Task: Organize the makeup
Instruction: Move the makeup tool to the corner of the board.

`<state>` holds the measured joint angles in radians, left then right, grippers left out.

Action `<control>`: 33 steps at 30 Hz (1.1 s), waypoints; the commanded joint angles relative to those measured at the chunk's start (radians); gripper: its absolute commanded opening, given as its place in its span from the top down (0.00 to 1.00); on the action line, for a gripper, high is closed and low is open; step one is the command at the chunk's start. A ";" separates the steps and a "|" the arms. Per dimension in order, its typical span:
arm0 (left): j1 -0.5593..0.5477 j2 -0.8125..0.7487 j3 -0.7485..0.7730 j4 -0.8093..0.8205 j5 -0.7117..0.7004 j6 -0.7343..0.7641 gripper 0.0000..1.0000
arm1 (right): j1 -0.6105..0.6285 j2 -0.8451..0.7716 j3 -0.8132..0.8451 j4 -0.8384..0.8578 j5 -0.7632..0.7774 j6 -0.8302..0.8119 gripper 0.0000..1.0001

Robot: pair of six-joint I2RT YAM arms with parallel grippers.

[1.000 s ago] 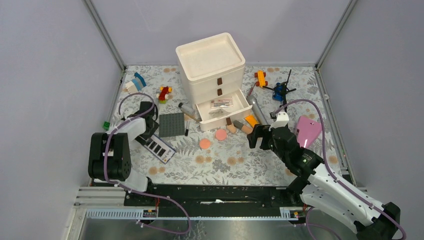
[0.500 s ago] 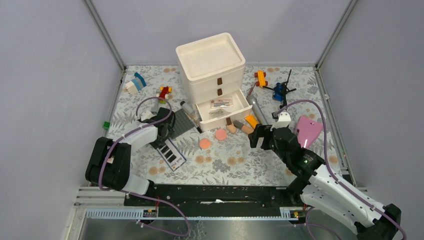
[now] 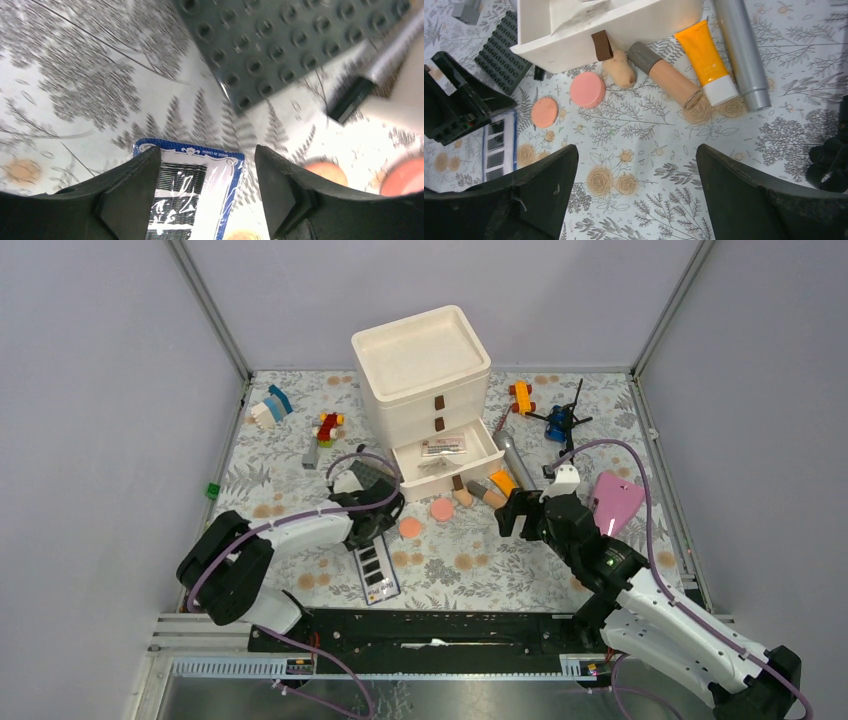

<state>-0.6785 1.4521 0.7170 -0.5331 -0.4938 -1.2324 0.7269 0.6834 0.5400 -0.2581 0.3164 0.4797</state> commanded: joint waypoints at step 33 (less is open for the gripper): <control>-0.151 -0.557 -0.214 -0.202 0.246 0.131 0.63 | 0.544 0.579 -0.093 0.539 -0.122 0.769 0.27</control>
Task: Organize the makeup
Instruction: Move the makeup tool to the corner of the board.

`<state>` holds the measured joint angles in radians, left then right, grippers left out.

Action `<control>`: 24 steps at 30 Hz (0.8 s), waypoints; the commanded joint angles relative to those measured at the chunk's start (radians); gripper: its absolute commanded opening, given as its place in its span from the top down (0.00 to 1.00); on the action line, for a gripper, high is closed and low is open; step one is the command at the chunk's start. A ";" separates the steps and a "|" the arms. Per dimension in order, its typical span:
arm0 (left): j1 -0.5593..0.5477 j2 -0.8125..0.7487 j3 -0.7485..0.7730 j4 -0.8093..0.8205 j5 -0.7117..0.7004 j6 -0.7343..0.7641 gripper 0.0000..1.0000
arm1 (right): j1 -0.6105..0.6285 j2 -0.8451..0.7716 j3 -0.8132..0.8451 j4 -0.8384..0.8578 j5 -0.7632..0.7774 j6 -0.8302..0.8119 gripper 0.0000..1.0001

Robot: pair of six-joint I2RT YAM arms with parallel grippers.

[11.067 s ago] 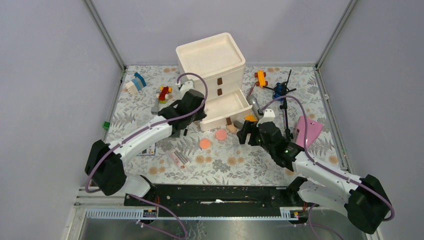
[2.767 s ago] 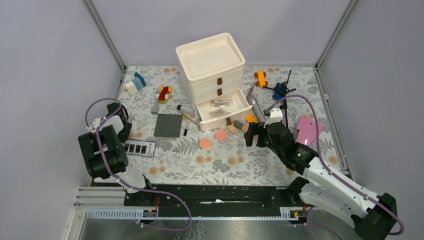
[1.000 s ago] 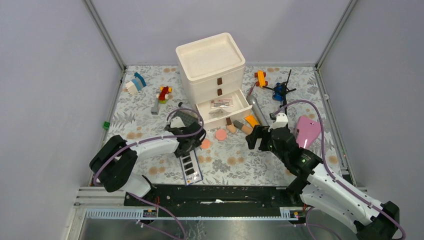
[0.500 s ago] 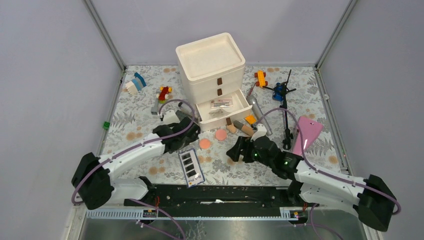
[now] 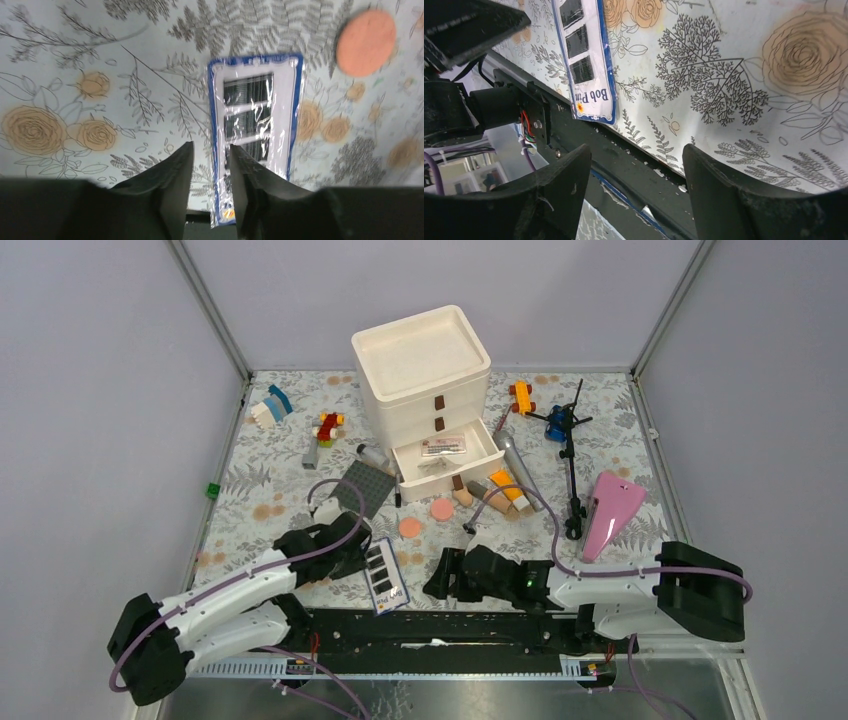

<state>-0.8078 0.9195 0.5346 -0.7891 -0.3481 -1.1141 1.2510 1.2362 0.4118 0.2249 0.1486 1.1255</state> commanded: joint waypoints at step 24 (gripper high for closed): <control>-0.175 0.117 -0.171 0.232 0.200 -0.072 0.99 | 0.046 0.196 0.029 0.133 0.045 0.261 0.30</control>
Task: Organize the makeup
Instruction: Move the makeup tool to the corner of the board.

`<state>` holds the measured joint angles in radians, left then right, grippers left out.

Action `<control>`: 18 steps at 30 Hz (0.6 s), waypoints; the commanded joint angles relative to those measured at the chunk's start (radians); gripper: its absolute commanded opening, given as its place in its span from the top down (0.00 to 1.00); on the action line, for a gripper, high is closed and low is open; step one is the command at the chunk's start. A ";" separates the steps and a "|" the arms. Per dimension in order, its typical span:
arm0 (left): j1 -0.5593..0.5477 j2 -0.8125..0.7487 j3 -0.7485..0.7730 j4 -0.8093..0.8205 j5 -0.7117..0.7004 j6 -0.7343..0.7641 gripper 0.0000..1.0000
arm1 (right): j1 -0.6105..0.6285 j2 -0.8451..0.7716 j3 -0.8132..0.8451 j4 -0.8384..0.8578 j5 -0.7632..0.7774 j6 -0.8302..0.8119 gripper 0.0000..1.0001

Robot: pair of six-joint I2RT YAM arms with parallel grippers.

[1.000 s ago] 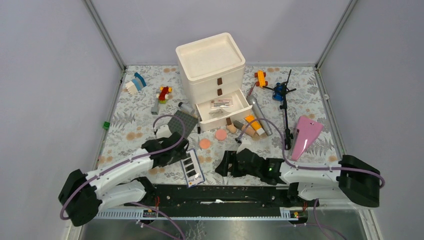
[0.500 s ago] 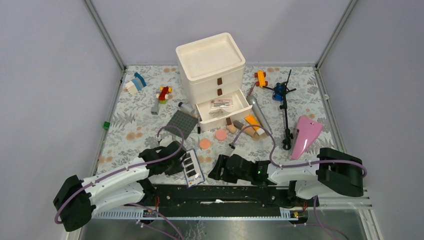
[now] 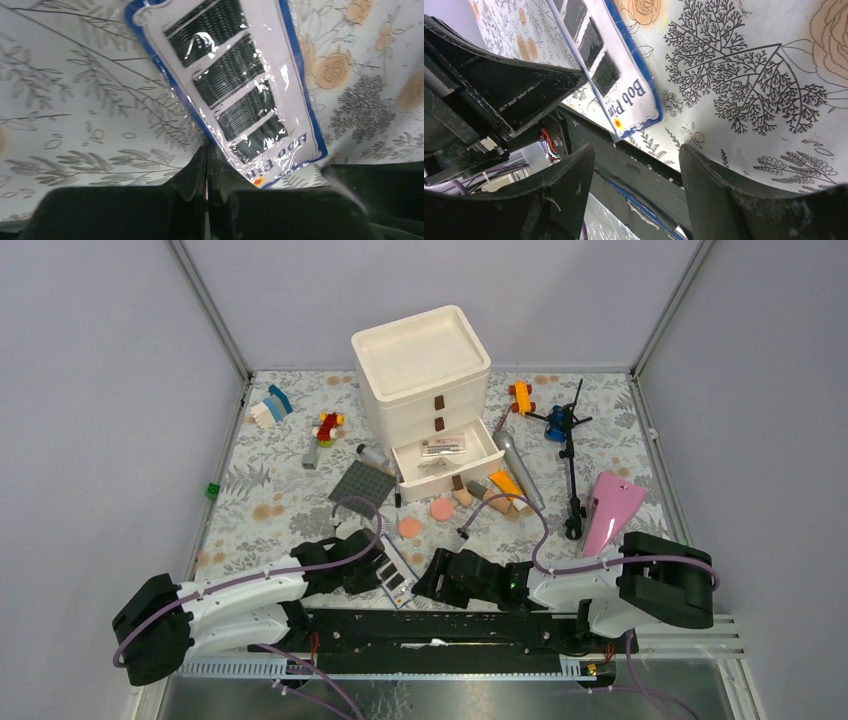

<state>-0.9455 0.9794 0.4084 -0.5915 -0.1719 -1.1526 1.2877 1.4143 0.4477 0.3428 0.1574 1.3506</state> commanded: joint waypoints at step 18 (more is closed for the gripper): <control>-0.072 0.049 -0.041 0.004 -0.028 -0.070 0.99 | 0.009 -0.078 -0.017 -0.189 0.235 0.031 0.29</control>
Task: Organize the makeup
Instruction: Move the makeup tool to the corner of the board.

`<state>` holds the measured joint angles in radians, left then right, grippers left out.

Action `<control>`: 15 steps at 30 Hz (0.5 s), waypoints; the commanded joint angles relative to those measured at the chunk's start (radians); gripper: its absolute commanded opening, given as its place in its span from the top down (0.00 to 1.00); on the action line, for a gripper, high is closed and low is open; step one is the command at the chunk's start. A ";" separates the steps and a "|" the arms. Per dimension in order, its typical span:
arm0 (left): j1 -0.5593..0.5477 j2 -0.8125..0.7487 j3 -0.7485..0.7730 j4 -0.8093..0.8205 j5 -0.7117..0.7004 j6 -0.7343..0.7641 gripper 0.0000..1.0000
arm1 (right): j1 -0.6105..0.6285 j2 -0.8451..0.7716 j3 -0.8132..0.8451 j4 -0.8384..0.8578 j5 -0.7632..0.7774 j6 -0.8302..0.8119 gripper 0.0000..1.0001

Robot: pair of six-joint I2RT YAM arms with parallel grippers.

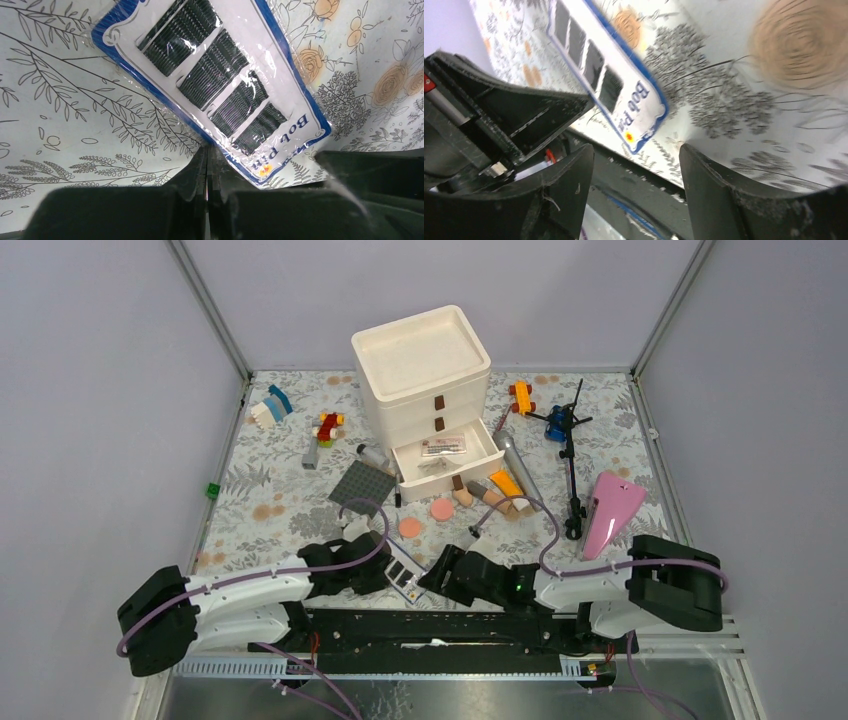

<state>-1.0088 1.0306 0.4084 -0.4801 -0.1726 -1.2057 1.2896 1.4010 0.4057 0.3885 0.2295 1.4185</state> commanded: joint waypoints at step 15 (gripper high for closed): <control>-0.008 -0.104 0.113 -0.273 -0.247 -0.026 0.74 | -0.166 -0.201 -0.039 -0.225 0.025 -0.285 0.22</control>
<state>-1.0134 0.9115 0.4206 -0.6693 -0.2707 -1.2289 1.1442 1.1458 0.3210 0.1673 0.3267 1.2518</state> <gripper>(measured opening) 0.208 0.768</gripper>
